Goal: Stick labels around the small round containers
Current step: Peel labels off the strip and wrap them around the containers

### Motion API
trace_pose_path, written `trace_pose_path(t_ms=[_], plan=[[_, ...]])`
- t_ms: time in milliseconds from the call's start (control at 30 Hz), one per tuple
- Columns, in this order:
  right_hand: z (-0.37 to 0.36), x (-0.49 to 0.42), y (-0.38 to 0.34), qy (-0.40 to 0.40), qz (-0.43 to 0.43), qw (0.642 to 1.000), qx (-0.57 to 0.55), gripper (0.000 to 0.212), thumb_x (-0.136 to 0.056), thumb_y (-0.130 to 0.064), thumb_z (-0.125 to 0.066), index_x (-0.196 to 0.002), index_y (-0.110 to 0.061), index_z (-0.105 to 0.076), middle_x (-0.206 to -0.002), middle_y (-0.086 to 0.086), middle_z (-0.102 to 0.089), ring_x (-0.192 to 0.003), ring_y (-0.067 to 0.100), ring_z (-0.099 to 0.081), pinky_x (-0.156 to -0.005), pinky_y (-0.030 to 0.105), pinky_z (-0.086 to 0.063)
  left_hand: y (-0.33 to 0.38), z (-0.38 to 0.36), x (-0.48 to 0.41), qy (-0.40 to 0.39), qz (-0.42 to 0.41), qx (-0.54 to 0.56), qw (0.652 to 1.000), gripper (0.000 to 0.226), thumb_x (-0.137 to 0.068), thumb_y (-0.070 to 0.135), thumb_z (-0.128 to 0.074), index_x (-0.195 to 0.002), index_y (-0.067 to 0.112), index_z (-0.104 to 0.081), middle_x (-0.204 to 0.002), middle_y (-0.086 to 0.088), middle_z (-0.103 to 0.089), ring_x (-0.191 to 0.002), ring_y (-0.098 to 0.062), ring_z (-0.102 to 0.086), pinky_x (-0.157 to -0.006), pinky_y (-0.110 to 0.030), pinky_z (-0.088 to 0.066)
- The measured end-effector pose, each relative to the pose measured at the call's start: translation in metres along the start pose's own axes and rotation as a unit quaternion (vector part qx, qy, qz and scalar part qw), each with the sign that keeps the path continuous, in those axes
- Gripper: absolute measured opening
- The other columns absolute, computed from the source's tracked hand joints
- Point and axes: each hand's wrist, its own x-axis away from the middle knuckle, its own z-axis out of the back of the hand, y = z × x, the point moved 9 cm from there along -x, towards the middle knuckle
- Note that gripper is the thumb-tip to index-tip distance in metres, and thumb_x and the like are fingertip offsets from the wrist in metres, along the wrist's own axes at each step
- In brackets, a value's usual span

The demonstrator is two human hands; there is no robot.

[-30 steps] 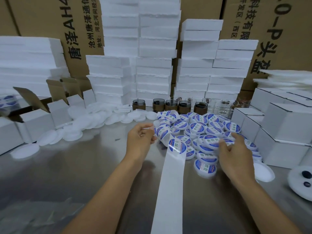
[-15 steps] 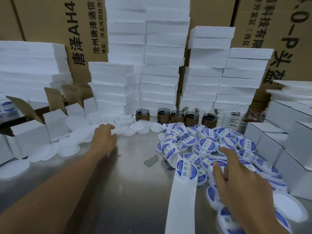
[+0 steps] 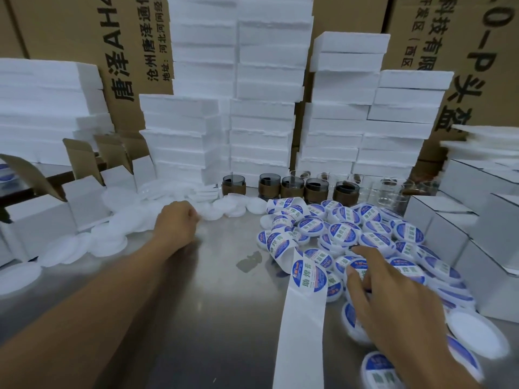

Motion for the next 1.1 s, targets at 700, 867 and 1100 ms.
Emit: trace_pose_path(t_ms=[700, 867, 1100], plan=[[-0.008, 0.015, -0.028, -0.073, -0.092, 0.854, -0.507, 0.020, -0.086, -0.013, -0.063, -0.089, -0.032, -0.059, -0.070, -0.003, -0.066, -0.071, 0.003, -0.059, -0.069, 0.020, -0.046, 0.135, -0.013, 0.168, -0.193, -0.015, 0.548, 0.814, 0.019, -0.095, 0.017, -0.051, -0.080, 0.014, -0.062, -0.074, 0.002, -0.069, -0.069, -0.012, -0.064, -0.062, -0.022, -0.055], [-0.012, 0.016, -0.038, -0.094, -0.075, 0.817, -0.563, 0.018, -0.085, -0.012, -0.064, -0.091, -0.028, -0.063, -0.067, 0.002, -0.068, -0.070, 0.019, -0.065, -0.071, 0.035, -0.049, 0.149, -0.025, 0.179, -0.263, -0.021, 0.614, 0.744, 0.028, -0.074, 0.035, -0.064, -0.092, 0.013, -0.067, -0.083, 0.000, -0.071, -0.078, -0.012, -0.066, -0.062, -0.020, -0.051], [-0.007, 0.015, -0.023, -0.056, -0.006, 0.965, -0.256, 0.018, -0.093, -0.042, -0.041, -0.108, -0.038, -0.050, -0.077, -0.010, -0.063, -0.076, 0.007, -0.057, -0.064, 0.029, -0.042, 0.123, -0.028, 0.162, -0.193, 0.081, 0.659, 0.722, 0.012, -0.088, 0.019, -0.058, -0.088, 0.018, -0.069, -0.088, 0.002, -0.069, -0.079, -0.009, -0.063, -0.062, -0.021, -0.051]])
